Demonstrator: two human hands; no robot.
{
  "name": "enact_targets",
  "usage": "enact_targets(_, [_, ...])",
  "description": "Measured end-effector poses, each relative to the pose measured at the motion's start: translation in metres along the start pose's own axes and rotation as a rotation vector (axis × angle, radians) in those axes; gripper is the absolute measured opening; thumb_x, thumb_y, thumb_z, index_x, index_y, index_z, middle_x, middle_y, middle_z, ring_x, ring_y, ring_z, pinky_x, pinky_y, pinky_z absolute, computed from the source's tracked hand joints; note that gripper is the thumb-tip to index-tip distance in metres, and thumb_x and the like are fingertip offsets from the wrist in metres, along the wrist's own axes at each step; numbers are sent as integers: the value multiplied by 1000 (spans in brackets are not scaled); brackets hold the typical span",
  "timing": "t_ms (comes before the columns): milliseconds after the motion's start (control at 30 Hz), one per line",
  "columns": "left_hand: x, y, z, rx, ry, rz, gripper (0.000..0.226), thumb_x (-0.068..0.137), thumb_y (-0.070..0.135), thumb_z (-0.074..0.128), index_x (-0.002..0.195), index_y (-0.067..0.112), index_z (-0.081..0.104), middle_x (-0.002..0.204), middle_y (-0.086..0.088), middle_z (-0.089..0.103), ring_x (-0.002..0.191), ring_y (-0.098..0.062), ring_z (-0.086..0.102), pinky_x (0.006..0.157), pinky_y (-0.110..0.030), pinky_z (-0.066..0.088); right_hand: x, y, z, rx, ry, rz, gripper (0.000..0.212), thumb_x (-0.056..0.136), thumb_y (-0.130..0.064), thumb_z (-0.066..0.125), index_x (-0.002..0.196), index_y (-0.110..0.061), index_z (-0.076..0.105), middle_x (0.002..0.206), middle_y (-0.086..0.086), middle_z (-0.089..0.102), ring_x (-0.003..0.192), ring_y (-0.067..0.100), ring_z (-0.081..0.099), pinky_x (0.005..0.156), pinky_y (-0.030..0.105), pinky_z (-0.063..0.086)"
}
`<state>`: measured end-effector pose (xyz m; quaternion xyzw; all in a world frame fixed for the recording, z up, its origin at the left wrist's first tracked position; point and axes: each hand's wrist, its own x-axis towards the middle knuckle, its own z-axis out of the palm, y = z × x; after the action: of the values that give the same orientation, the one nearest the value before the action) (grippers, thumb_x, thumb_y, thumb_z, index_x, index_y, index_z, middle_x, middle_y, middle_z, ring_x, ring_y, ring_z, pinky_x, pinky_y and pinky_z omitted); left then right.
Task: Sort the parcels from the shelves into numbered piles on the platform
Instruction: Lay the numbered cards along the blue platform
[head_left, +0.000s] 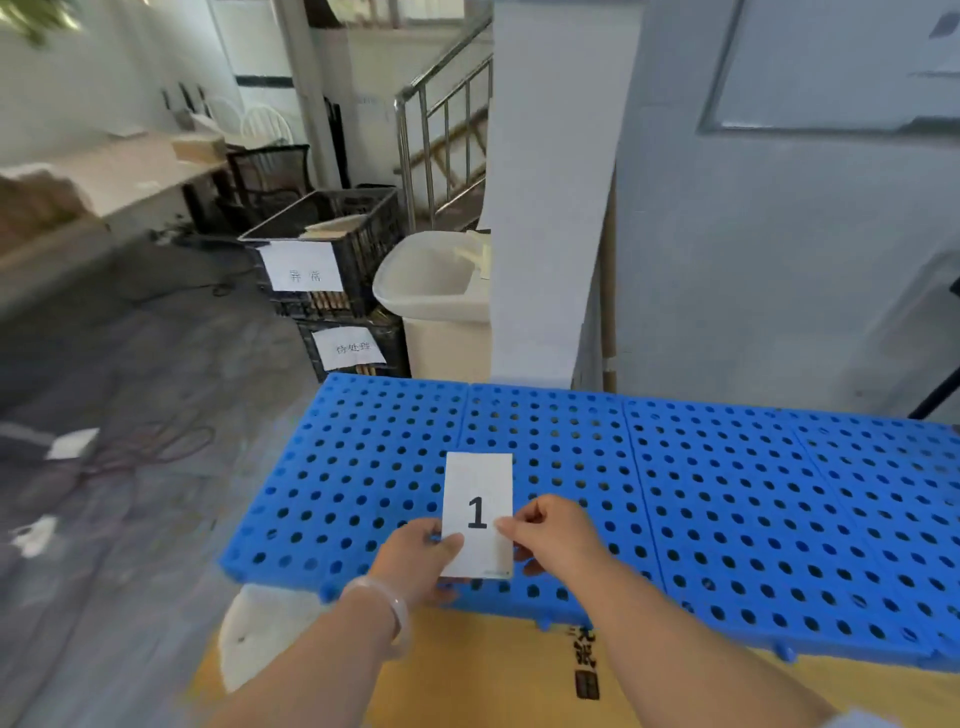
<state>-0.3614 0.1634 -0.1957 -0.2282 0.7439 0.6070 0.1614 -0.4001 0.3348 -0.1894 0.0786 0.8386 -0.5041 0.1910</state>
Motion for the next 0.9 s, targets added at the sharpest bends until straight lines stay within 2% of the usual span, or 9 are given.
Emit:
enact_targets(67, [14,-5,-34,-8,-3,-19,9,94,19,58,102,15,62,96,-10,68,79,-25,71,64,-40,60,12,-17,32,7,-23,10,20,87,-29,70,85,-12,59,84,3,68,70,14,68,60,29,59])
enact_targets(167, [29,-15,-73,-41,19,-47,4,94,18,59,97,18,61,97,-8,68,78,-24,71,65,-41,60,28,-34,70,-1,-39,34,19,87,-30,69,86,-13,59,86,3,68,73,15,68,58,27,58])
enact_targets(300, [50,-27,-106,-133,18,-118,15,93,18,60,106,11,62,102,-13,66,89,-30,67,66,-43,60,45,-45,108,1,-75,75,18,88,-27,68,89,-11,60,86,2,68,73,13,68,59,27,58])
enact_targets(433, [64,-40,-125,-232,4,-171,7,97,23,54,94,19,60,94,-5,64,85,-23,65,69,-40,59,58,-45,132,-6,-120,114,14,91,-24,64,90,-12,58,87,2,68,70,12,67,61,27,58])
enact_targets(633, [85,-61,-140,-267,107,-262,10,96,19,54,92,15,62,106,-17,61,99,-33,60,76,-50,58,76,-39,158,-6,-160,167,12,92,-21,64,95,-10,59,92,6,68,78,20,69,66,37,61])
enact_targets(800, [92,-77,-165,-243,252,-264,14,97,19,52,88,16,62,101,-11,60,90,-25,60,73,-43,58,81,-31,169,20,-162,258,12,91,-19,65,92,-9,58,89,7,67,73,20,69,63,36,61])
enact_targets(900, [96,-83,-185,-268,339,-264,11,98,17,51,98,10,60,97,-9,59,87,-24,57,77,-44,56,83,-27,177,7,-180,284,11,91,-19,65,89,-12,57,91,10,68,75,23,70,66,40,61])
